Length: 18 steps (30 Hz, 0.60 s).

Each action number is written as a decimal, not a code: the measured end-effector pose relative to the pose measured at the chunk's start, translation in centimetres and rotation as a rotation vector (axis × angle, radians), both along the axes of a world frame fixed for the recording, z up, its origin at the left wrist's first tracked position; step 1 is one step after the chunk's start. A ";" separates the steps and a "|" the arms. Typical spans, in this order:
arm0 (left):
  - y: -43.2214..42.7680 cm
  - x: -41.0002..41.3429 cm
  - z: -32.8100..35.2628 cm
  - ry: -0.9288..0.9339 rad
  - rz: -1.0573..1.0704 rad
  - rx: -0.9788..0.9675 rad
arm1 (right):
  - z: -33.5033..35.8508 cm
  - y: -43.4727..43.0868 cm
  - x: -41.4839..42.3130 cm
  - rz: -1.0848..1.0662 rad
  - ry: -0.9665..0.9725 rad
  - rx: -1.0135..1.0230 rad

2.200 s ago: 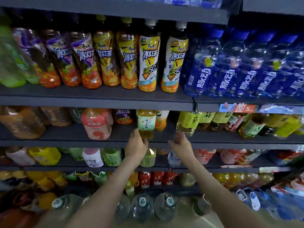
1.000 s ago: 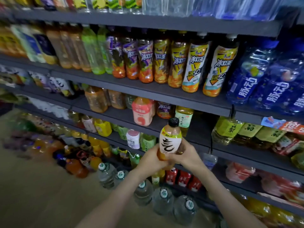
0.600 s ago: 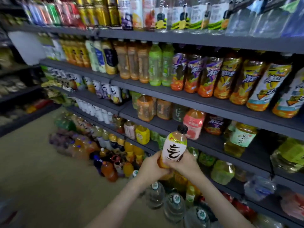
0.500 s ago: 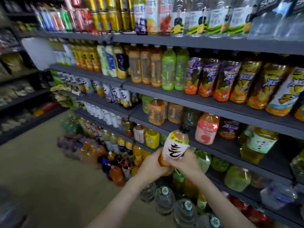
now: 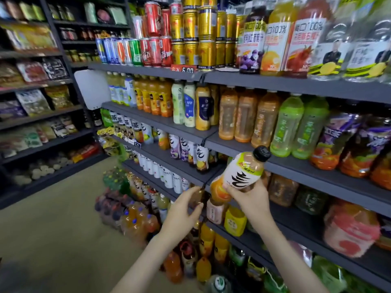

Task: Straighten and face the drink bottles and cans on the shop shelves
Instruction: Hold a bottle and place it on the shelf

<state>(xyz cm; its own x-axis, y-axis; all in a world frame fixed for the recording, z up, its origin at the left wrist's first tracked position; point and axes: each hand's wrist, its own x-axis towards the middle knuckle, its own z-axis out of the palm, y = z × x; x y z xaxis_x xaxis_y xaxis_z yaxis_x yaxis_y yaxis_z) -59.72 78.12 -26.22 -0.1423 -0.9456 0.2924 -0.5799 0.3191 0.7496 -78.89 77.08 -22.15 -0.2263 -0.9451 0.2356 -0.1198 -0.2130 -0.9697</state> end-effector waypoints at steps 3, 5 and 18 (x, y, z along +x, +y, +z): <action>-5.4 2.2 0.7 0.012 0.028 -0.067 | 0.4 -5.5 3.0 0.034 0.012 -0.057; -9.0 3.5 1.7 -0.020 0.020 -0.098 | 0.8 -9.1 5.3 0.054 0.001 -0.098; -31.0 14.4 3.8 -0.079 -0.098 -0.351 | 0.7 -27.9 17.5 0.060 0.013 -0.271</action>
<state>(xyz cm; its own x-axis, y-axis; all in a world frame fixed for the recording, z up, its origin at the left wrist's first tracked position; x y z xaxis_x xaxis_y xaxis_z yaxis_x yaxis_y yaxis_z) -45.31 47.13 -22.46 -0.2620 -0.7706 0.5809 -0.5859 0.6053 0.5388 -61.44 49.20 -21.41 -0.1674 -0.8590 0.4839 -0.1113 -0.4712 -0.8750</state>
